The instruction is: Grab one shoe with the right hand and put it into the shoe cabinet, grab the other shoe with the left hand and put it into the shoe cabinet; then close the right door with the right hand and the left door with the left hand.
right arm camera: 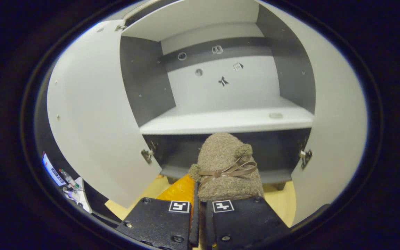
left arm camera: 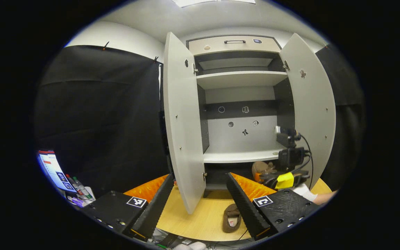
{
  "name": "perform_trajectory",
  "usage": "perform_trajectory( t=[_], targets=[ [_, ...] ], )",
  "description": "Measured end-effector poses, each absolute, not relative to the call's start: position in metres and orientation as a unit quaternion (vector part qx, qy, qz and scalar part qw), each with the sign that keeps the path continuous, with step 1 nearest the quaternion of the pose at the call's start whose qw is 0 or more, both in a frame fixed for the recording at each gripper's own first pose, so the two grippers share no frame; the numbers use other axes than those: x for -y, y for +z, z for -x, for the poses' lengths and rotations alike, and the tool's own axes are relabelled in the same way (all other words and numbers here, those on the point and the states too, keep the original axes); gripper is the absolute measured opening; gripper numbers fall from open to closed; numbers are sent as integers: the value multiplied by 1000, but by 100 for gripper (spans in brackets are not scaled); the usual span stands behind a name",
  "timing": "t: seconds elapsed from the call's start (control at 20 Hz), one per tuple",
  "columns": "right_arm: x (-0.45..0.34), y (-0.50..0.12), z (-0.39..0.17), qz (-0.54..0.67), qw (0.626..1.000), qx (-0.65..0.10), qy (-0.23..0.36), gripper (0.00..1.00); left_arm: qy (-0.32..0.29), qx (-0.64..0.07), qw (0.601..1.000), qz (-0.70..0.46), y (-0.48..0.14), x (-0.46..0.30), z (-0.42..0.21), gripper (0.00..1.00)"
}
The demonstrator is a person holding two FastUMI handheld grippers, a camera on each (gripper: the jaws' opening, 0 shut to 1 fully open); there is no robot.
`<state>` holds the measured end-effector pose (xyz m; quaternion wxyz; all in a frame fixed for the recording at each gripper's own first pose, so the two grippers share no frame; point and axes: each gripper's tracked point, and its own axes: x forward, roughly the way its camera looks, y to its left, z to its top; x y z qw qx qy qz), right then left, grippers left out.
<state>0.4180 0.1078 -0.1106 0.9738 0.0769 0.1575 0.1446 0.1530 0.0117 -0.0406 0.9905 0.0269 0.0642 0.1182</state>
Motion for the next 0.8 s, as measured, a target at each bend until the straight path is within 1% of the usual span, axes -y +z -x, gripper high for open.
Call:
perform_trajectory(
  t=[0.2, 0.3, 0.45, 0.5, 0.55, 0.6, 0.7, 0.75, 0.8],
  targets=[
    [-105, -46, -460, -82, 981, -120, 128, 11, 124, -61, 990, -22, -40, -13, -151, 95],
    [-101, -20, -491, -86, 984, -108, 116, 11, 127, -61, 990, -19, -41, -14, -151, 95],
    [-97, 4, -537, -102, 984, -112, 94, 11, 133, -63, 989, -18, -42, -14, -152, 95],
    [-93, 8, -552, -109, 983, -118, 85, 11, 136, -63, 988, -19, -42, -15, -152, 94],
    [-87, 12, -568, -108, 984, -119, 75, 11, 140, -61, 988, -21, -42, -15, -152, 96],
    [-82, 12, -584, -103, 985, -128, 60, 11, 142, -60, 988, -21, -42, -15, -152, 94],
    [-75, 4, -614, -110, 981, -152, 40, 11, 149, -59, 987, -22, -43, -16, -152, 95],
    [-72, -1, -627, -116, 979, -165, 31, 9, 153, -59, 986, -23, -43, -17, -152, 96],
    [-69, -6, -638, -122, 976, -179, 21, 11, 158, -60, 985, -23, -44, -17, -152, 96]
  ],
)
